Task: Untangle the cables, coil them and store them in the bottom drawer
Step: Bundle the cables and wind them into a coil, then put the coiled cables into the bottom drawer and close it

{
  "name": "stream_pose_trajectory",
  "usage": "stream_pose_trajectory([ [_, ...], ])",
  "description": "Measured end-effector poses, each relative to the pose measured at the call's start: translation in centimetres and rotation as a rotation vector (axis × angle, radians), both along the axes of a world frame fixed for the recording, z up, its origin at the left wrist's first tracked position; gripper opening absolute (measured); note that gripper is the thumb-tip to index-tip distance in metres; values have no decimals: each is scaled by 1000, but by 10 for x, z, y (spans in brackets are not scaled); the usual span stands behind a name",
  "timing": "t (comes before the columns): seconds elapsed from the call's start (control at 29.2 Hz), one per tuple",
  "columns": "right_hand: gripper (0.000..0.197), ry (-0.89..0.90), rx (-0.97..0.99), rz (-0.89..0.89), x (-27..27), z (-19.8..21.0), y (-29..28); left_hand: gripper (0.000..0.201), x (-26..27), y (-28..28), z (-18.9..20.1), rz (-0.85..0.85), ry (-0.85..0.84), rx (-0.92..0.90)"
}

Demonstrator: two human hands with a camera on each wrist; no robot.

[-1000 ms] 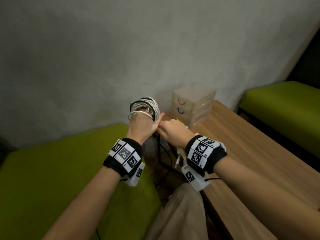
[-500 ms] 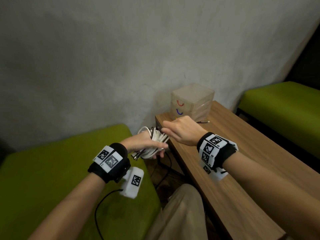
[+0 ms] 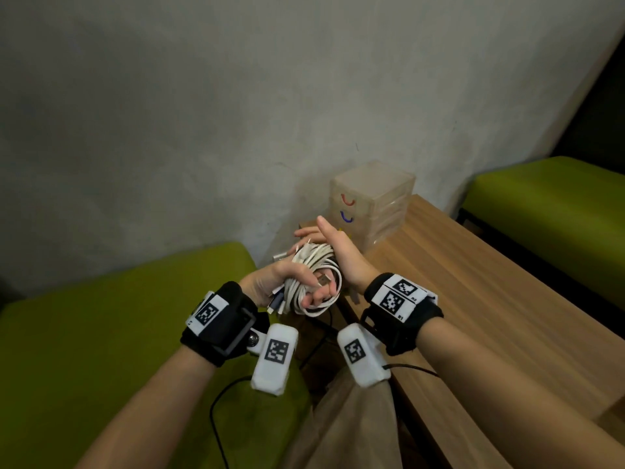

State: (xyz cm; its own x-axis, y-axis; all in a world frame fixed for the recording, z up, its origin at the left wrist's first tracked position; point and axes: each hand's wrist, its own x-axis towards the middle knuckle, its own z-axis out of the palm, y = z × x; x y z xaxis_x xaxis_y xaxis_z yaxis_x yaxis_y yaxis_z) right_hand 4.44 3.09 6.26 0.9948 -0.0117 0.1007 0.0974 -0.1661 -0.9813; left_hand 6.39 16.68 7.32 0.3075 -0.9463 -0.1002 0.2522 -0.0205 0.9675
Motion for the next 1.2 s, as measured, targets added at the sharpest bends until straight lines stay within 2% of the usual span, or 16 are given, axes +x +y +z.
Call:
stream_pose_trajectory([
  [0.07,73,70,104,74,-3,6,4,38,4,3,1,29,22,-16],
  [0.17,73,-26,151,71,-11,10,5,41,10,6,4,52,25,-44],
  [0.24,69,-72,124,3,-16,9,7,38,11,7,5,96,-3,-50],
  [0.31,61,-105,24,-140,-19,8,12,29,13,7,5,221,-53,-24],
  [0.41,54,-113,-148,-398,-19,10,15,42,21,6,-4,477,-146,28],
  [0.44,54,-112,-177,-427,-18,12,14,46,22,5,-9,535,-146,42],
  [0.55,56,-105,-209,-439,-10,14,10,23,13,-7,-16,637,-144,42],
  [0.58,57,-100,-215,-443,-8,12,8,24,12,-11,-19,676,-146,46],
  [0.62,57,-97,-218,-448,-6,11,6,36,12,-13,-20,695,-156,53],
  [0.68,57,-74,-230,-465,-5,8,6,72,12,-18,-18,678,-192,101],
  [0.72,56,-57,-228,-479,-4,8,5,78,13,-19,-16,656,-193,100],
  [0.79,55,-13,-183,-509,-2,10,5,56,9,-25,-13,722,-198,62],
  [0.86,53,16,-112,-533,0,14,7,25,7,-31,-10,932,-218,9],
  [0.92,48,-7,-49,-530,2,17,8,8,6,-37,-9,1073,-256,-66],
  [1.06,32,-103,94,-435,2,11,10,15,5,-41,-4,1231,-143,-170],
  [1.2,19,-213,207,-375,-2,7,10,18,2,-42,-5,1216,-231,-202],
])
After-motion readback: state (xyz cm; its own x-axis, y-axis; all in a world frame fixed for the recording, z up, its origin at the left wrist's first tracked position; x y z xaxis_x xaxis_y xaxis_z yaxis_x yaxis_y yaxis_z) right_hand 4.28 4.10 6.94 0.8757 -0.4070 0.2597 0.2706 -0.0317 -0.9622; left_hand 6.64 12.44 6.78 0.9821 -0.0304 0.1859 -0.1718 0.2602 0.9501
